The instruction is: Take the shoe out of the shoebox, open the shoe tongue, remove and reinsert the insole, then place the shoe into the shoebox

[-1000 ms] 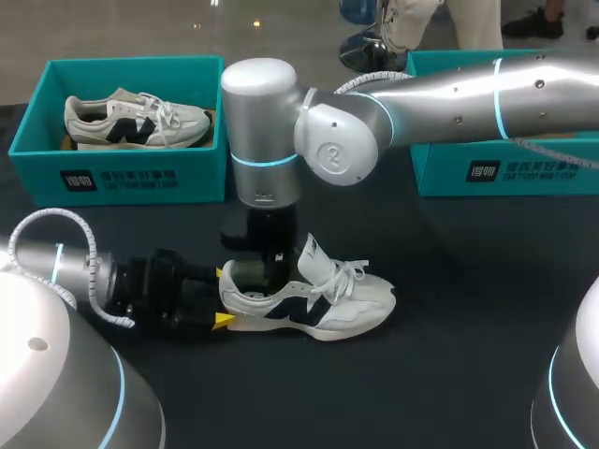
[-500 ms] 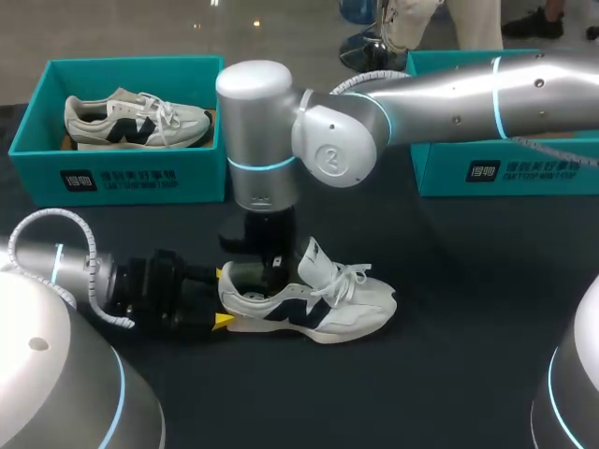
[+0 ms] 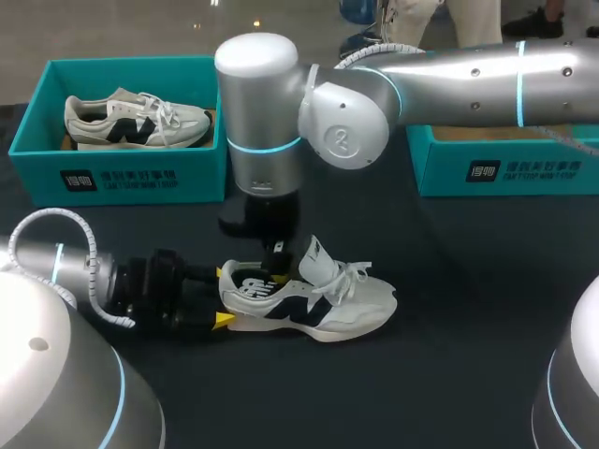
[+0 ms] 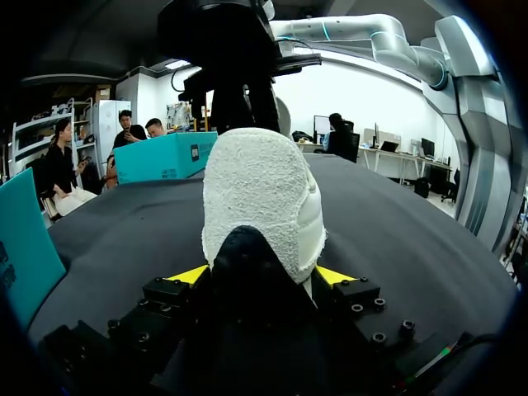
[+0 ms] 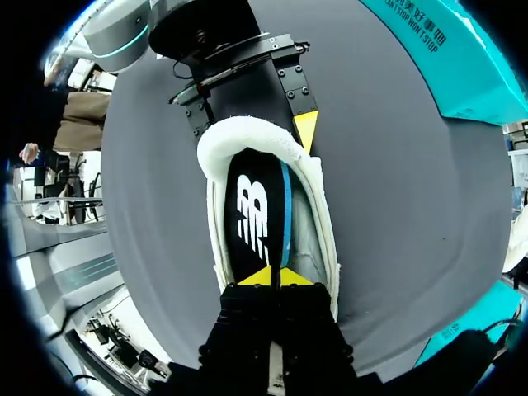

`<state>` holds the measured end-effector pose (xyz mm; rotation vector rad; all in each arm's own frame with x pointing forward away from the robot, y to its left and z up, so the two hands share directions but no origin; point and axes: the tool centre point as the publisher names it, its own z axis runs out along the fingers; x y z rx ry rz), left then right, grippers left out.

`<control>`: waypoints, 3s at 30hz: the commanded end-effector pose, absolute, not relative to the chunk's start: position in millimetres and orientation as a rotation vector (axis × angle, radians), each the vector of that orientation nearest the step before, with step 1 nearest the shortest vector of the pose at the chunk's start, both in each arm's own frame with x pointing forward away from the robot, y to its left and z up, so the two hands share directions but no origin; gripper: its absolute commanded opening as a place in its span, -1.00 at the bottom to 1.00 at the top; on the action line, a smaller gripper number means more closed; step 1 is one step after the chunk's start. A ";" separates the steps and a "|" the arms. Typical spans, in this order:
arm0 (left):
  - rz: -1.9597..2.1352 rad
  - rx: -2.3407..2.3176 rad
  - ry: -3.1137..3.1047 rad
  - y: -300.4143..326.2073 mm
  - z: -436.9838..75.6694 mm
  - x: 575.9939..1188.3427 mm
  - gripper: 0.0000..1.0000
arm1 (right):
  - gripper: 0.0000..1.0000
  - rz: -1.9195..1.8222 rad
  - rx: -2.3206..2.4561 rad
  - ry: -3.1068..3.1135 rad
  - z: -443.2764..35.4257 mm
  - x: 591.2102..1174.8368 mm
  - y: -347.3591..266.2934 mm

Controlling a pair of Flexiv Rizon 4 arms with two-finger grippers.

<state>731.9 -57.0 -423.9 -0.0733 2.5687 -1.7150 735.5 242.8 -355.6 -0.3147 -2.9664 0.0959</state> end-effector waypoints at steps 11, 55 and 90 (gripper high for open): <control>-1.712 -0.075 2.569 -58.4 -425.3 731.7 -1.00 | -1.00 0.122 -0.332 -3.022 -328.5 746.5 230.2; -1.712 -0.075 2.569 -58.4 -425.3 731.7 -1.00 | -1.00 -0.099 -0.311 -3.096 -316.6 765.1 260.5; -1.712 -0.075 2.569 -58.4 -425.3 731.7 -1.00 | 0.62 -0.258 -0.134 -2.889 -315.7 776.6 263.9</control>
